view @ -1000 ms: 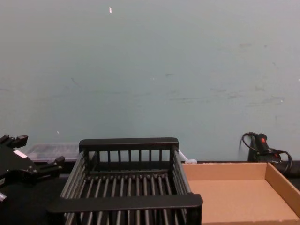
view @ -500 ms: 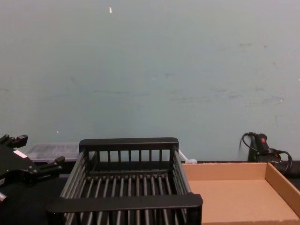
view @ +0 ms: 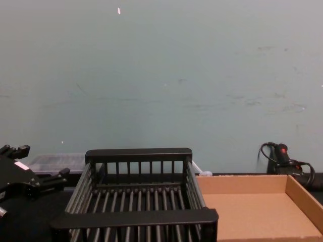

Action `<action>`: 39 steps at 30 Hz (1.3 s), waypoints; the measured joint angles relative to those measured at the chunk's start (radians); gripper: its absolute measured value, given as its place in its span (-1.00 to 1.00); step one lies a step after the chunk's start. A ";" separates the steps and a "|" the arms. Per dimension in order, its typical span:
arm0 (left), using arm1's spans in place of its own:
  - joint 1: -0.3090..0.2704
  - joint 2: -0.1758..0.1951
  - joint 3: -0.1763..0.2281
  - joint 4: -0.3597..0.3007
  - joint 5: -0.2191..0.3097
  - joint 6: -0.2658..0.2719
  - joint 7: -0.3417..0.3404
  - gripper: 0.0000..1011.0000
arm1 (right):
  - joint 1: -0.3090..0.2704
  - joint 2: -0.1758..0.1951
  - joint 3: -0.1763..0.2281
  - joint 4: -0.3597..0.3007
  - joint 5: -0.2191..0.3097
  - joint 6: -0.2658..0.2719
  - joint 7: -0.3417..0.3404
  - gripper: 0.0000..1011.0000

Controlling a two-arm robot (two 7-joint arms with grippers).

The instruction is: Pick up the white tape and place it into the black box , Pick up the silver tape and place it into the brown box.

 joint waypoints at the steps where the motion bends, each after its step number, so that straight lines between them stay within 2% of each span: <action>1: 0.000 0.000 0.000 0.000 0.000 0.000 0.000 0.98 | 0.000 0.000 0.000 0.000 0.000 0.000 0.000 0.98; 4: 0.000 0.000 0.000 0.000 0.000 0.000 0.000 0.98 | 0.000 0.000 0.000 0.000 0.000 0.000 0.000 0.94; 11: 0.000 0.000 0.000 0.000 0.000 0.000 0.000 0.98 | 0.000 0.000 0.000 0.000 0.000 0.000 0.000 0.62; 16: 0.000 0.000 0.000 0.000 0.000 0.000 0.000 0.98 | 0.000 0.000 0.000 0.000 0.001 0.000 0.000 0.24; 19: 0.000 0.000 0.000 0.000 0.000 0.000 0.000 0.98 | 0.000 0.000 0.000 0.000 0.001 0.000 0.000 0.12; 25: 0.000 0.000 0.000 0.000 0.000 0.000 0.000 0.98 | 0.000 0.000 0.000 0.000 0.001 0.000 0.000 -0.28; 26: 0.000 0.000 0.000 0.000 0.000 0.000 0.000 0.98 | 0.000 0.000 0.000 0.000 0.001 0.000 0.000 -0.40; 30: 0.000 0.000 0.000 0.000 0.000 0.000 0.000 0.98 | 0.000 0.000 0.000 0.000 0.001 0.000 0.000 -0.56; 31: 0.000 0.000 0.000 0.000 0.000 0.000 0.000 0.98 | 0.000 0.000 0.000 0.000 0.001 0.000 0.000 -0.67; 34: 0.000 0.000 0.000 0.000 0.000 0.000 0.000 0.98 | 0.000 0.000 0.000 0.000 0.001 0.000 0.000 -0.79; 39: 0.000 0.000 0.000 0.000 0.000 0.000 0.000 0.98 | 0.000 0.000 0.000 0.000 0.001 0.000 0.000 -0.81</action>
